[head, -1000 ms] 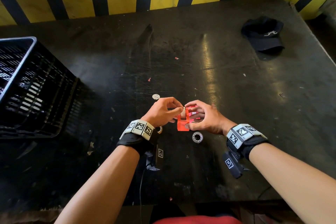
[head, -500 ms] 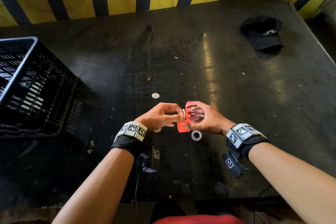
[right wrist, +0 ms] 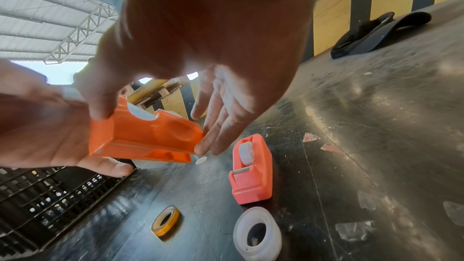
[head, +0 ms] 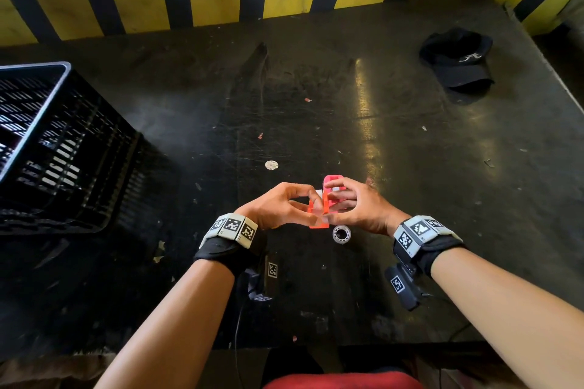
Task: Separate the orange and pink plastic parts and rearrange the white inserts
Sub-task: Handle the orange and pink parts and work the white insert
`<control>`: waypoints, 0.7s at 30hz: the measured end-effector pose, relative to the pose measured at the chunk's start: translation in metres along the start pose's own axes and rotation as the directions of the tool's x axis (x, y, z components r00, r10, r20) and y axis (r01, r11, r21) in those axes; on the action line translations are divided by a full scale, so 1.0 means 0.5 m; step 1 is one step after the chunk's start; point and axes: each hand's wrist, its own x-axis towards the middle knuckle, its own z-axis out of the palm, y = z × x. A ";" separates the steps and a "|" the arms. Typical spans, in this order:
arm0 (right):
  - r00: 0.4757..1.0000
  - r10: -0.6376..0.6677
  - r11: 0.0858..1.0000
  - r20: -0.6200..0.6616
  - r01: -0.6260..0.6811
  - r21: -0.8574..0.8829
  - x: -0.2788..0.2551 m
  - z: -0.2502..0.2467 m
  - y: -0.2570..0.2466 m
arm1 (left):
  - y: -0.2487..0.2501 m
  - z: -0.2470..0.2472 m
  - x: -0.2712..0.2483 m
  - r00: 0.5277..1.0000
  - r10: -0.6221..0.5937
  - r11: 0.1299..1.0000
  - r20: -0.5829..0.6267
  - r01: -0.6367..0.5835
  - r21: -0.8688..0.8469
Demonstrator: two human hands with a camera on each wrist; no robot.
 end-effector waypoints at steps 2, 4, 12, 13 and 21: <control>1.000 -0.001 1.000 -0.002 0.001 0.006 -0.001 -0.003 -0.001 | 0.004 0.005 -0.002 1.000 0.019 0.997 -0.022 -0.020 -0.072; 1.000 0.010 1.000 0.003 -0.010 0.010 -0.001 -0.007 -0.002 | 0.008 0.008 -0.002 0.999 -0.019 0.990 -0.044 0.013 -0.138; 0.999 0.024 1.000 0.030 -0.024 -0.020 0.006 -0.014 -0.010 | -0.003 0.007 0.002 0.994 -0.053 0.998 -0.096 0.049 -0.040; 0.999 0.034 0.999 0.042 -0.033 -0.023 0.005 -0.015 -0.013 | -0.007 0.005 0.001 0.995 -0.047 0.998 -0.088 0.044 -0.035; 0.996 0.077 0.996 0.035 -0.078 0.044 0.000 -0.013 -0.027 | -0.031 0.005 0.002 0.996 -0.025 0.999 -0.085 0.023 -0.031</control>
